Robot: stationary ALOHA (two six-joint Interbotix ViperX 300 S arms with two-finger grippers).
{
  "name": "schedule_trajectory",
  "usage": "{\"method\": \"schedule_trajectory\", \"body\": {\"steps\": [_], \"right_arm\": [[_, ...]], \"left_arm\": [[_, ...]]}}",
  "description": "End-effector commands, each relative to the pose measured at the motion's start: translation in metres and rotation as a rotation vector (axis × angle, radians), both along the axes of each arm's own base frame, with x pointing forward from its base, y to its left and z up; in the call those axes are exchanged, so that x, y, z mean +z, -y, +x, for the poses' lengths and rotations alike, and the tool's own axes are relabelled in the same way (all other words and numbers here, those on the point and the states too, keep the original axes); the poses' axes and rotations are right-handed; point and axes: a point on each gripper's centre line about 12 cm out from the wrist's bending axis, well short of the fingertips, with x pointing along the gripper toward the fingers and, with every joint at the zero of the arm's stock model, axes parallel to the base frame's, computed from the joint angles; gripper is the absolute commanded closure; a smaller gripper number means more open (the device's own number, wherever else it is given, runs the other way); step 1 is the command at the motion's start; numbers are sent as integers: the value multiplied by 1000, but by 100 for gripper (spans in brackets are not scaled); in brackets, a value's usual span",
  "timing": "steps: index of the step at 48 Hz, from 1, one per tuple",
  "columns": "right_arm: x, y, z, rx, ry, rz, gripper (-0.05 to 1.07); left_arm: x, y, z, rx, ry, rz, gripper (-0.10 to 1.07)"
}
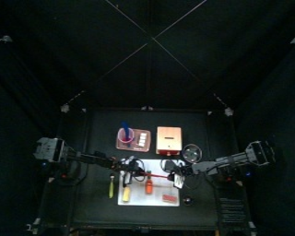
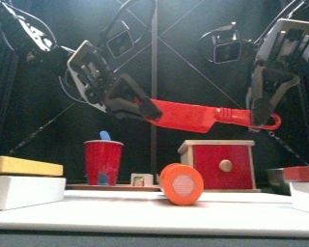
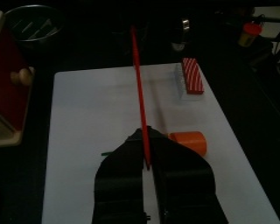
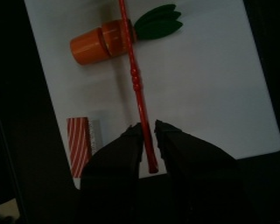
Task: Cut carrot
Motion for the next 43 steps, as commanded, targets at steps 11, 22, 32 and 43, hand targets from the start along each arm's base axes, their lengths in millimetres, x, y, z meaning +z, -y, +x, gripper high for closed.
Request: {"method": "schedule_trajectory", "body": {"steps": [11, 22, 32, 43], "right_arm": [[11, -2, 12, 13, 20, -11, 62], [-4, -11, 20, 69, -24, -59, 62], [-9, -15, 25, 96, -38, -84, 62], [-18, -15, 18, 85, -71, -76, 62]], "left_arm": [[-9, 24, -3, -41, -25, -16, 64], [-32, 52, -13, -95, -136, 28, 64], [-38, 63, -18, -124, -211, 70, 64], [-41, 69, -16, -113, -223, 45, 64]]}}
